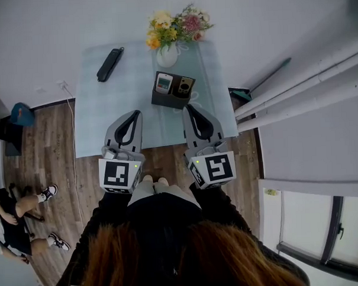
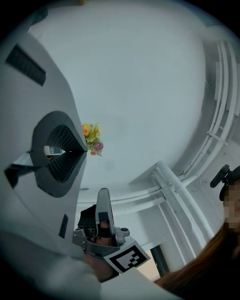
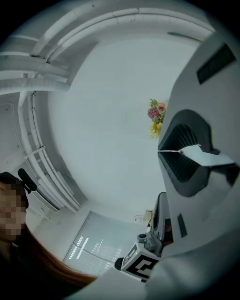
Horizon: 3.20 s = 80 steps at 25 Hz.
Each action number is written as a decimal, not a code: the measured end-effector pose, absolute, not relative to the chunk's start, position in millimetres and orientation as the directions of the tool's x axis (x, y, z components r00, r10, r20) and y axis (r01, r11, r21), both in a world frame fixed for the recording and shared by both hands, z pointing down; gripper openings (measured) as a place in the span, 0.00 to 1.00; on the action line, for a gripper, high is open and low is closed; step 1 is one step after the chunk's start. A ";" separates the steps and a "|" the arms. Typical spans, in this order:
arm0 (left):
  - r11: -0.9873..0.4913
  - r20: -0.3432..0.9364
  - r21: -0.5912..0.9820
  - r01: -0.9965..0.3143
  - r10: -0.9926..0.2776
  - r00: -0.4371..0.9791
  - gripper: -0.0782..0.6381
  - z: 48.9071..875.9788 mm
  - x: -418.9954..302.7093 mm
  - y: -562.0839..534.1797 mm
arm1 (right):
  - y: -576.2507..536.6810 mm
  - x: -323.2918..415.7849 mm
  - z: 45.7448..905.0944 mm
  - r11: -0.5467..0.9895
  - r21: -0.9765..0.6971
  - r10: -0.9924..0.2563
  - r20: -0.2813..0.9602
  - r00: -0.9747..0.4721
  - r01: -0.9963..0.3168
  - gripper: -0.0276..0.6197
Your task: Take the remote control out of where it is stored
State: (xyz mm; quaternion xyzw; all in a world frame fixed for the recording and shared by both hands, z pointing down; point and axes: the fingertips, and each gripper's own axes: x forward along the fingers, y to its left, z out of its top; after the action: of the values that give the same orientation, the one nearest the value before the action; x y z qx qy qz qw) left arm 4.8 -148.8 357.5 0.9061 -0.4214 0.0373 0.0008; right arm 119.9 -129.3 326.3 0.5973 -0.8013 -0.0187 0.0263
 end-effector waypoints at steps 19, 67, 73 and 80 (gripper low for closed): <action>-0.663 0.060 -0.032 -0.748 -0.748 0.661 0.12 358.3 1.1 -175.6 | -227.8 169.7 396.3 0.119 0.045 -0.981 0.159 -0.111 -0.992 0.07; -0.623 0.107 -0.039 -0.782 -0.780 0.616 0.12 367.0 -22.7 -174.4 | -288.7 205.6 540.0 -0.129 -0.004 -0.909 0.401 0.117 -0.992 0.34; -0.616 0.154 -0.045 -0.787 -0.782 0.603 0.12 370.7 -24.4 -176.0 | -287.7 203.4 525.1 -0.085 0.014 -0.930 0.359 0.084 -0.996 0.34; -0.624 0.104 -0.047 -0.780 -0.780 0.617 0.12 368.4 -18.7 -175.9 | -284.5 198.1 487.9 -0.025 0.029 -0.959 0.282 0.032 -0.999 0.33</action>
State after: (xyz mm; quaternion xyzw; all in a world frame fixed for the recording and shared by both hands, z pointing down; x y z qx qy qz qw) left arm -18.7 -175.9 368.4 0.8992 -0.4339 0.0571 0.0014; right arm 198.1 -284.5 487.9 0.7098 -0.6897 0.0919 0.1100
